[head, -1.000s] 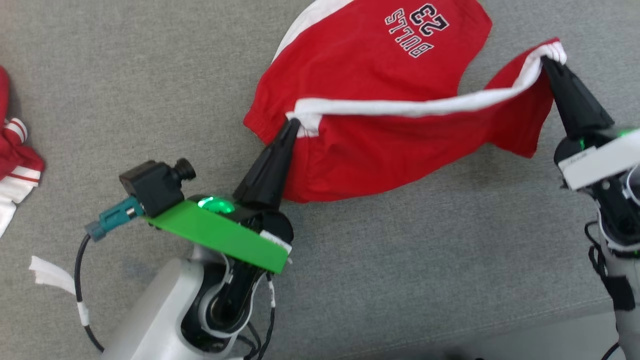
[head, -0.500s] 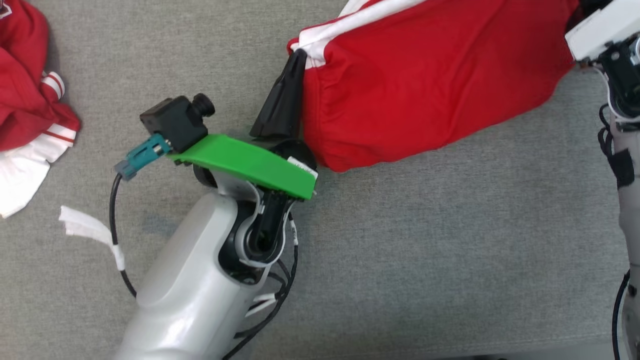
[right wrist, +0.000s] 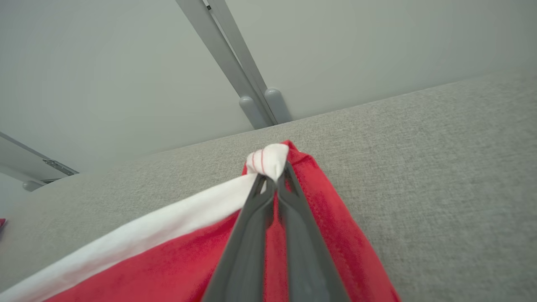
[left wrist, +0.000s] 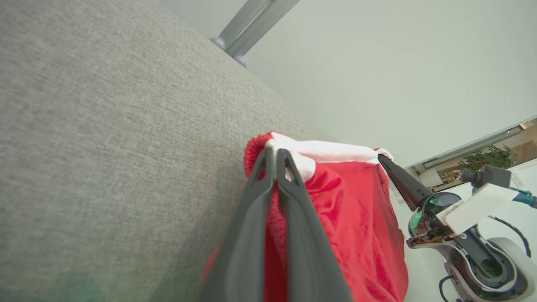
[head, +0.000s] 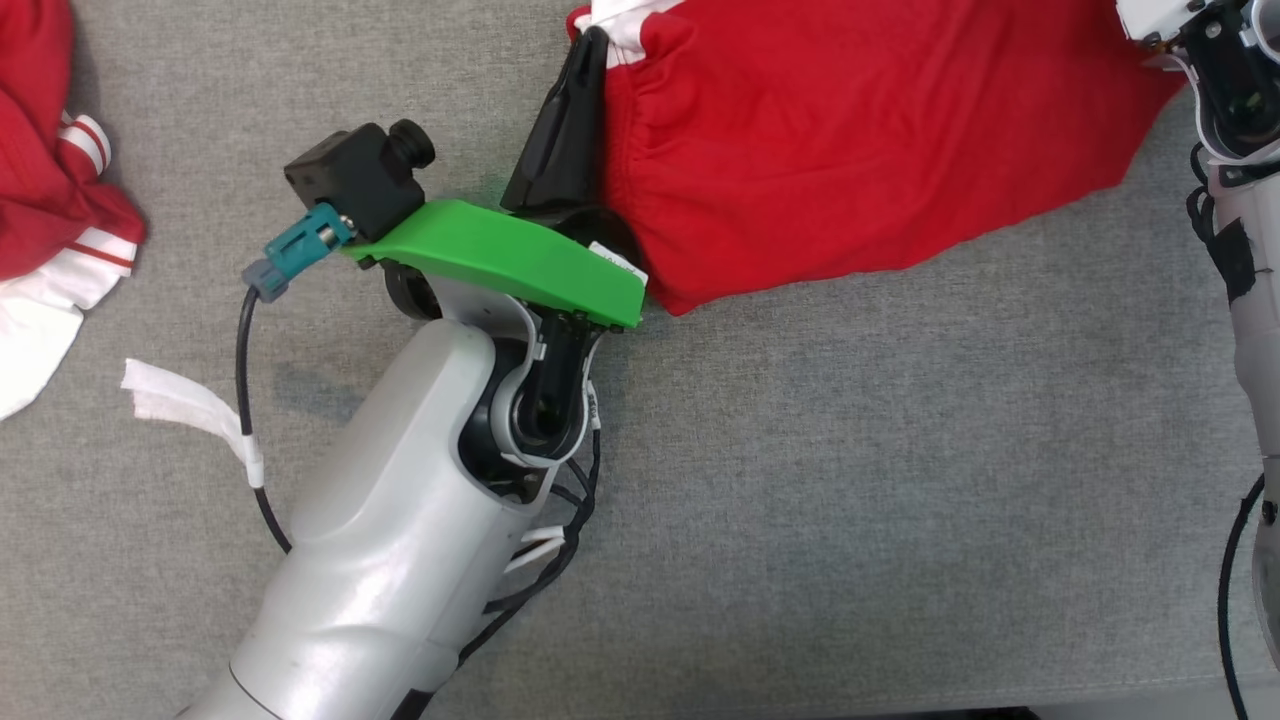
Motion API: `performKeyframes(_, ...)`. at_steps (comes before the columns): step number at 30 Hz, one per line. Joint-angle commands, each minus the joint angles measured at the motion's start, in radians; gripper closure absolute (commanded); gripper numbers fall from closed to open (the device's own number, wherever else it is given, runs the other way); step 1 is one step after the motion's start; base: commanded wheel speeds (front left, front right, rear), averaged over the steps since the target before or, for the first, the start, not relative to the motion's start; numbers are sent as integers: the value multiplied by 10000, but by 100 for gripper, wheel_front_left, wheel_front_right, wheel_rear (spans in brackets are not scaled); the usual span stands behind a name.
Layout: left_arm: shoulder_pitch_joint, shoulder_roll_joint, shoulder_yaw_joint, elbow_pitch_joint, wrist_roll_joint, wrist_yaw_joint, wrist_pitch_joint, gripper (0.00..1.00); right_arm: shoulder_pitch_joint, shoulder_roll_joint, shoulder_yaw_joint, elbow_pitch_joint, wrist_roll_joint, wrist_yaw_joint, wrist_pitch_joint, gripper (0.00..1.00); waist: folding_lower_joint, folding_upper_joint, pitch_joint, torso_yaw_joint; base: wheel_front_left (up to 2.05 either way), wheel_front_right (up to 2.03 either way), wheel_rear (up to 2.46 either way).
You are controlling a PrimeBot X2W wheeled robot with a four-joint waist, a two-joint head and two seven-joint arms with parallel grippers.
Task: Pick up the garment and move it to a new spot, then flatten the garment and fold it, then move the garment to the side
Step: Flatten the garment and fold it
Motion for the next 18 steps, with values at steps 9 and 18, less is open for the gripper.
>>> performKeyframes(9, 757, 214, 287, 171, 558, 276, -376, 0, 288, -672, 824, -12, -310, 0, -860, 0, 0, 0, -447, -66, 0, 0, 0)
performKeyframes(18, 2480, 360, 1332, -2096, 4663, 562, -453, 0, 1517, -2111, 1131, -1468, -1073, 0, 584, 0, 0, 0, -913, 25, 0, 0, 0)
